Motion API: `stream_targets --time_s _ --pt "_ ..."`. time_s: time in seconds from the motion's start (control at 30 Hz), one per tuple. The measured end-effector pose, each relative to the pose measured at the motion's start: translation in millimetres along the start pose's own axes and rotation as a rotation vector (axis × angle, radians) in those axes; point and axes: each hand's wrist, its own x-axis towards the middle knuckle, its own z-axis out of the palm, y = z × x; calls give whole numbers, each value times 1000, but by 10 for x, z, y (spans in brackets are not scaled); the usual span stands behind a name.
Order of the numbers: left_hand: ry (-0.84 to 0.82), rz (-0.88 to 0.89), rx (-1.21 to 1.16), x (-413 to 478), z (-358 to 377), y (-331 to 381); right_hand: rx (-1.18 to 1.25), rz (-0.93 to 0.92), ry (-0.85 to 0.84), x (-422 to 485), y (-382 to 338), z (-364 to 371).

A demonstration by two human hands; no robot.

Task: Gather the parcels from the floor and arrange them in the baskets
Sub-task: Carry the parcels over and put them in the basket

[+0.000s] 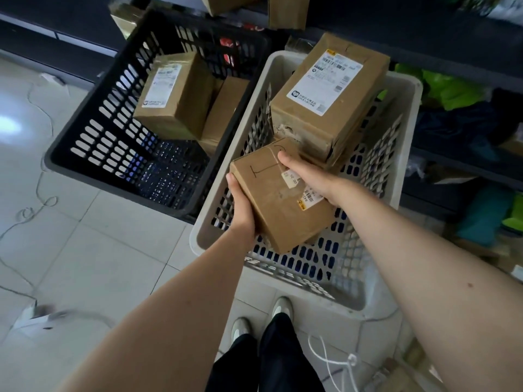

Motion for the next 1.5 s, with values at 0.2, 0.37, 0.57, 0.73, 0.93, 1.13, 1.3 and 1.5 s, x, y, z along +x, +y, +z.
stream_targets --time_s 0.2,0.37,0.57,0.73,0.93,1.13,1.3,1.5 --pt "106 -112 -3 88 -106 51 -80 -13 63 -31 -158 67" --pt "238 -202 217 134 -109 -86 -297 -40 250 48 95 203" --pt "203 -140 34 284 22 -194 -287 -161 353 164 220 233" --pt "413 30 453 104 179 154 -431 -251 409 69 129 234" --pt "206 630 978 -408 452 490 -603 -335 476 -502 35 -7" --pt "-154 1112 1659 -858 1202 594 -863 -248 830 -1823 513 -807" --pt "-484 1271 1783 -1197 2099 60 -714 -1 1027 -2906 1420 -1279" --pt "-637 1370 2013 -1372 3142 -1005 -487 303 1139 -3696 2846 -1472"
